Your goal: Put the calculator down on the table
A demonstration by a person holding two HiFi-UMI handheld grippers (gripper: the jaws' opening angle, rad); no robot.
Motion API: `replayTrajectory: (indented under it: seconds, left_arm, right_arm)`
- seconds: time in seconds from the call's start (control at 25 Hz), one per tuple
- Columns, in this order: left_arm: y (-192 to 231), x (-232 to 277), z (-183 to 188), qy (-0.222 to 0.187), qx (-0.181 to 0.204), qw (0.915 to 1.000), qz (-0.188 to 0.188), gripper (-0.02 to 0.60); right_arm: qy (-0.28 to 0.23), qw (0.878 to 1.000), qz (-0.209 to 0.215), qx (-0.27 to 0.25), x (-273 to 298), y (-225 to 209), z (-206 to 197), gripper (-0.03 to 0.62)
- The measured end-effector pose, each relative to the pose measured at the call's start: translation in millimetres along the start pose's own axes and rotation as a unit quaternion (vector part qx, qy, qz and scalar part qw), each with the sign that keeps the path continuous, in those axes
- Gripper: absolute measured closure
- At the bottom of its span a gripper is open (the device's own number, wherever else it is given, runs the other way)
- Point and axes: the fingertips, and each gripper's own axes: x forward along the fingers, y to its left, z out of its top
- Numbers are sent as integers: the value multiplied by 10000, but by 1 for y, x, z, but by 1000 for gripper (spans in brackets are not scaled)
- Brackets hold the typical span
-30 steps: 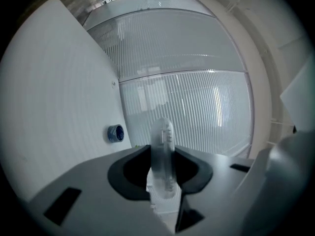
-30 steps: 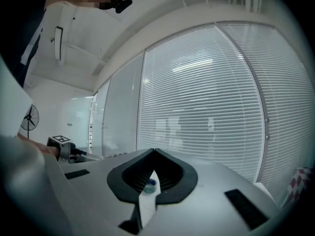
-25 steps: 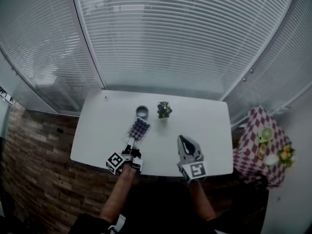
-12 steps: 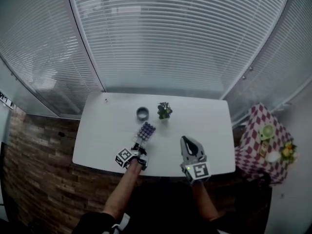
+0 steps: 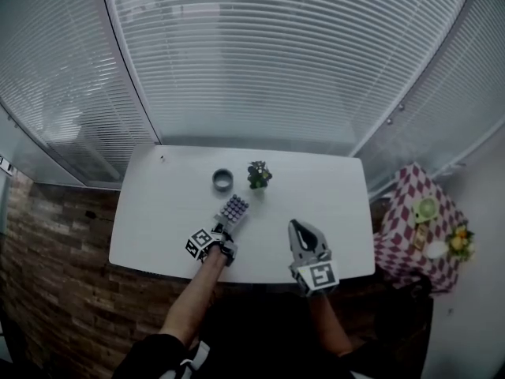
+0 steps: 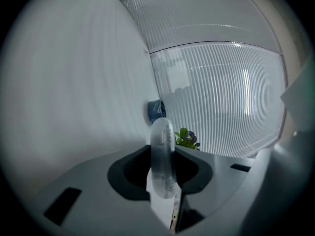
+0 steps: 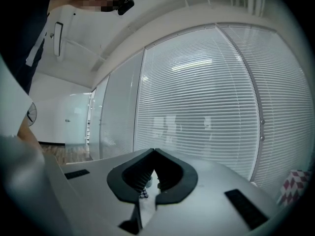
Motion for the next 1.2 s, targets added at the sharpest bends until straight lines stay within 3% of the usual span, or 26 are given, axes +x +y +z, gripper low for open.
replayTrajectory:
  seconds: [0.88,0.96,1.08,1.2]
  left_arm:
    - [22,21,-6,334,71,9979,559,479]
    - [27,19,-7,379,137,9961,784,479]
    - [34,12,-9,543,552,9875,1374,458]
    - [28,8,-11,713,896,9739,1963,328]
  right_arm:
    - [200,9996,48,181,0,-11,-17,588]
    - [257,9994,112,194,-1,-10,-21,588]
    - [204,9992,123,321,-2,-8,-16,588]
    - [262,9990,100,350,-2,-10,-20,588]
